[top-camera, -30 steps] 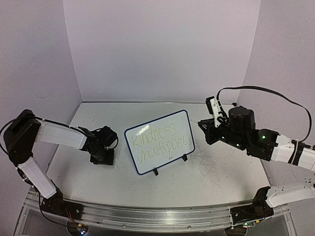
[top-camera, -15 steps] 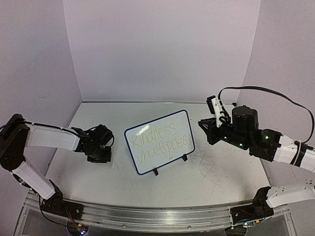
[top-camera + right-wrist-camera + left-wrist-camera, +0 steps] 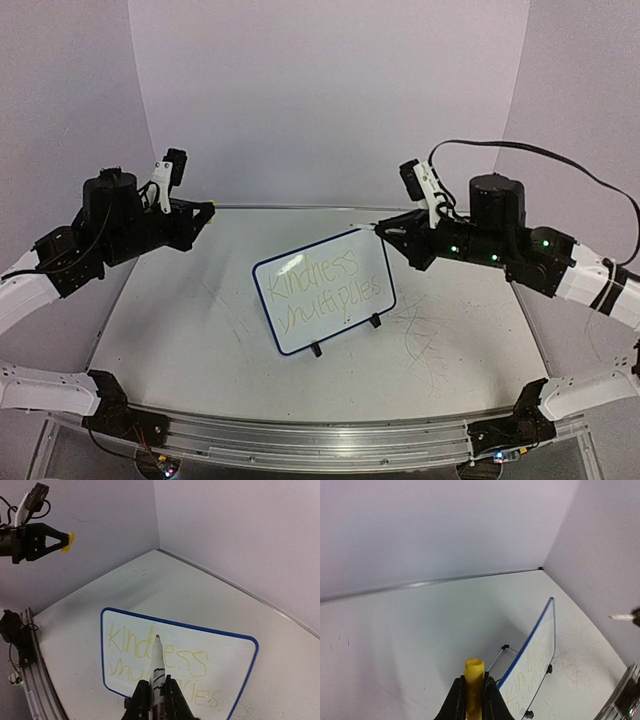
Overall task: Write a sentence on the whiteboard
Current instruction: Insert the whiteboard marker without the cap into the pen cap.
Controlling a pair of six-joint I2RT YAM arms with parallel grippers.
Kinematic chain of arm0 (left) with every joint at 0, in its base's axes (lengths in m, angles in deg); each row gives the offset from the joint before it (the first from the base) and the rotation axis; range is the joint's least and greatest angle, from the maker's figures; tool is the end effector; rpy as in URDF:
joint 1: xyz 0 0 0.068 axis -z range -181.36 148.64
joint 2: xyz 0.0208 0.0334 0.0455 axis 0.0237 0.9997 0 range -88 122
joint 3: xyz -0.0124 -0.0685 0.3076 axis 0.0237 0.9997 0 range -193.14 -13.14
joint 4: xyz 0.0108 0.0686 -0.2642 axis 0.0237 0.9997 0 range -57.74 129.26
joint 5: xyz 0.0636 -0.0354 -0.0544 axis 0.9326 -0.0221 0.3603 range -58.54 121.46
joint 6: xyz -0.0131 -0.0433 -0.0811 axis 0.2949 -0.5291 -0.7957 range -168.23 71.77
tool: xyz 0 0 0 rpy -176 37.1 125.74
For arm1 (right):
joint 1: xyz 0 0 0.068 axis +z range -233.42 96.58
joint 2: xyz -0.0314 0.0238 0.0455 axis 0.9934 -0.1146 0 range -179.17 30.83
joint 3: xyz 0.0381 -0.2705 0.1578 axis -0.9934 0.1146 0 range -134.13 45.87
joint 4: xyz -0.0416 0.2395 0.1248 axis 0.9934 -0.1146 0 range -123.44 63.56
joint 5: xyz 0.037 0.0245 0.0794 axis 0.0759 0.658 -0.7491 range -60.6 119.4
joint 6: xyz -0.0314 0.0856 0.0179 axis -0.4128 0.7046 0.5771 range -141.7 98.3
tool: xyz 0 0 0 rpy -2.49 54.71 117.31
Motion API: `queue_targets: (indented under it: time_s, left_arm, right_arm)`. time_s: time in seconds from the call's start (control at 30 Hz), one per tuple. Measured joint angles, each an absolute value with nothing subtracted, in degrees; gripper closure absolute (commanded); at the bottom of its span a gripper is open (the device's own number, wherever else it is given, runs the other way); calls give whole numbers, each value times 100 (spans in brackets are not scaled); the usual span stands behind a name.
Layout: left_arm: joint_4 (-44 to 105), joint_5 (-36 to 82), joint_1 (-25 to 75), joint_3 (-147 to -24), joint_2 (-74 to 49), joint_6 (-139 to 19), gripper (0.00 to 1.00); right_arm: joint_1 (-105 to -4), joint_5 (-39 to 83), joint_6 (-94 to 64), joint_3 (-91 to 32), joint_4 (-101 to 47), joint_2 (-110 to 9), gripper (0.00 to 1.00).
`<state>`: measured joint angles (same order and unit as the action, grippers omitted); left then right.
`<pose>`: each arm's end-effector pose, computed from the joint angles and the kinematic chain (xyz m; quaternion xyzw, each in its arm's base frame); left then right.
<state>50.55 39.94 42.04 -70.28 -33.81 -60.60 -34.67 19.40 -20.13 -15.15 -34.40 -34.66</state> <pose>0.1865 -0.1593 0.3949 0.1689 0.7761 -0.2309 0.5620 0.1913 0.2399 0.3998 -0.3608 0.6898 0.3268 0.5360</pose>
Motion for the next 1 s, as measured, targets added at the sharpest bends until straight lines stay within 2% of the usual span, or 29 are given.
queue_targets:
  time_s: [0.2, 0.43, 1.0]
  left_arm:
    - [3960, 3841, 5507, -7000, -2822, -3545, 100]
    - [3166, 4269, 5861, -6447, -2310, -1632, 100]
    - [2593, 4522, 6009, -6099, -2320, -514, 100]
  right_arm:
    - [-3458, 904, -1675, -2866, -4016, -4548, 100]
    - [-3400, 504, -1104, -3334, -4496, -4888, 100]
    - [-3006, 421, -682, -3933, -4857, -5483, 100]
